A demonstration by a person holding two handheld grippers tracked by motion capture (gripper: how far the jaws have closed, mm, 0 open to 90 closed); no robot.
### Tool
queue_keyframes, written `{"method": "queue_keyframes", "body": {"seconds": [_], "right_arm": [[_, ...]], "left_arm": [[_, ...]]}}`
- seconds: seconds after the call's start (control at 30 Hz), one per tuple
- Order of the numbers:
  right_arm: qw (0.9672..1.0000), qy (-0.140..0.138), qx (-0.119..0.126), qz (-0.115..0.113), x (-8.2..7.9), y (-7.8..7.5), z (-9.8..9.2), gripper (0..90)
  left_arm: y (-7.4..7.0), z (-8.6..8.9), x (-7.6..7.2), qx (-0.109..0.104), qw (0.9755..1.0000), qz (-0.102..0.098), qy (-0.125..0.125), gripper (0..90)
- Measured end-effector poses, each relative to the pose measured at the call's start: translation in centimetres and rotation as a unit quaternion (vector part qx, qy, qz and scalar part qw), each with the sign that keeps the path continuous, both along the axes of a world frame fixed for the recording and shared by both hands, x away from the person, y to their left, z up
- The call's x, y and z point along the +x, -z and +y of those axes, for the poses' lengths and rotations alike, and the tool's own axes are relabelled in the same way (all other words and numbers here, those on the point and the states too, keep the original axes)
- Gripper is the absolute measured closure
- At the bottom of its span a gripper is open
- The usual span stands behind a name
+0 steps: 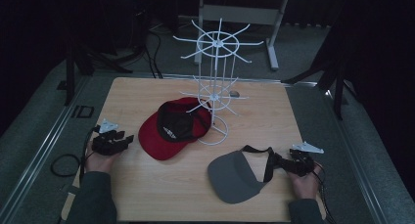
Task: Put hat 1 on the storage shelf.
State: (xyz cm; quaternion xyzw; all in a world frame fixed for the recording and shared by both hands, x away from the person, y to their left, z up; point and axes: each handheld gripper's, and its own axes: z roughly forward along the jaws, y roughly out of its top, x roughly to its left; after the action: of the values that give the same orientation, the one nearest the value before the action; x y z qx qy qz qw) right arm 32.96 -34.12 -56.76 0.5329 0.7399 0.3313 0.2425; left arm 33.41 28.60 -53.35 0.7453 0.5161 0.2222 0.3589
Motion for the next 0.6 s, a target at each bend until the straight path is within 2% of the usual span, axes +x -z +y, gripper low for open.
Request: {"method": "queue_keyframes", "body": {"seconds": [0.1,0.17,0.27,0.33,0.43,0.5,0.6], "right_arm": [[1.0000,0.000,0.000,0.000,0.0,0.0,0.0,33.0],[1.0000,-0.001,0.000,0.000,0.0,0.0,0.0,32.7],[1.0000,-0.001,0.000,0.000,0.0,0.0,0.0,32.5],[1.0000,-0.002,0.000,0.001,0.0,0.0,0.0,32.2],[1.0000,-0.002,0.000,0.001,0.0,0.0,0.0,31.9],[1.0000,-0.003,0.000,0.000,0.0,0.0,0.0,31.8],[1.0000,-0.004,0.000,0.001,0.0,0.0,0.0,31.4]], "left_arm": [[-0.4,-0.1,0.2,0.001,1.0000,-0.003,0.006,56.3],[-1.0,-0.4,0.7,-0.002,0.9999,-0.014,0.010,56.3],[-1.5,-0.9,1.5,0.003,0.9996,-0.014,0.023,56.3],[-1.8,-1.3,2.1,0.005,0.9994,-0.012,0.031,58.4],[-2.0,-2.1,3.1,0.016,0.9990,-0.005,0.041,66.8],[-2.1,-2.3,3.4,0.015,0.9988,0.000,0.047,69.8],[-2.1,-2.8,4.8,0.010,0.9984,0.016,0.053,72.6]]}}
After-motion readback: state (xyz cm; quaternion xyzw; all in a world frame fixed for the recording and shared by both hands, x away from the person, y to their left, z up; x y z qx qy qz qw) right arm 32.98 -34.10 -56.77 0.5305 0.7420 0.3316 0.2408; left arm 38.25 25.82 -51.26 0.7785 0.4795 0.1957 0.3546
